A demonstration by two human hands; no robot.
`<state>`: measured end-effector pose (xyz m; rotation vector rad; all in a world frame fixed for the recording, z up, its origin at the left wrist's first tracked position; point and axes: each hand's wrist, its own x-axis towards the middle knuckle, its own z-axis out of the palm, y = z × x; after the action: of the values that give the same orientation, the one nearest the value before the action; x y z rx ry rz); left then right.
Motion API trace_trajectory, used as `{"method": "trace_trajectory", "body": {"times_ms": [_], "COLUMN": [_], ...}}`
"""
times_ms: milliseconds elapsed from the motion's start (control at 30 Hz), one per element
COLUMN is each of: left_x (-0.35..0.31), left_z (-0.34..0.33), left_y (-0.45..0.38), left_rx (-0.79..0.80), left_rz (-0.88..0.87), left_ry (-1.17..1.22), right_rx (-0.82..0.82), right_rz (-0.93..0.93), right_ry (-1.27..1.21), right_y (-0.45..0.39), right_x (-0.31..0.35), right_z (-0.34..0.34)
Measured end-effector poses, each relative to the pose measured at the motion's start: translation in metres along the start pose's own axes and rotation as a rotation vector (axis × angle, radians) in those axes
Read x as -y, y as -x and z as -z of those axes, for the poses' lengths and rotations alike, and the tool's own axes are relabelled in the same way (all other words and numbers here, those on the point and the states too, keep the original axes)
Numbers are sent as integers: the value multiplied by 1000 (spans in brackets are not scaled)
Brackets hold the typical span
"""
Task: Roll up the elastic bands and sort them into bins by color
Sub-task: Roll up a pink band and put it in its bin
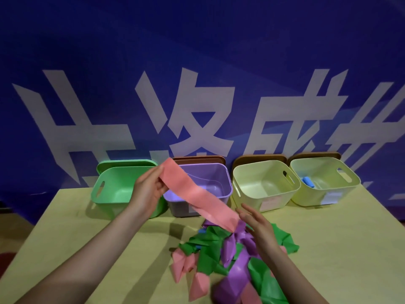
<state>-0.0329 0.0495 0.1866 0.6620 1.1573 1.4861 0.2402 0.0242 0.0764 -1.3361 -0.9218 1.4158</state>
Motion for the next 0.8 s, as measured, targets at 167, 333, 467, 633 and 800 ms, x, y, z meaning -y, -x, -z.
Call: {"method": "trace_trajectory", "body": {"times_ms": [167,333,467,633,800], "left_x": [-1,-5,-10,-13,-18], "left_z": [-30,-41,-31,-13,-8], "left_y": [20,25,21,11,3], "left_rx": [178,257,165,-18,-104], "left_rz": [-14,-49,-75,-124,-182], "left_ry": [-150,-229,-186,-64,-16], "right_rx": [121,375,379,353,354], "right_rz": [184,261,262,163,76], "right_ry": [98,168,161,193,302], "right_y": [-1,1,-2,-4,-4], "right_x": [19,40,34,4,-24], "right_z": [-28,-90,-118,-114,-90]}}
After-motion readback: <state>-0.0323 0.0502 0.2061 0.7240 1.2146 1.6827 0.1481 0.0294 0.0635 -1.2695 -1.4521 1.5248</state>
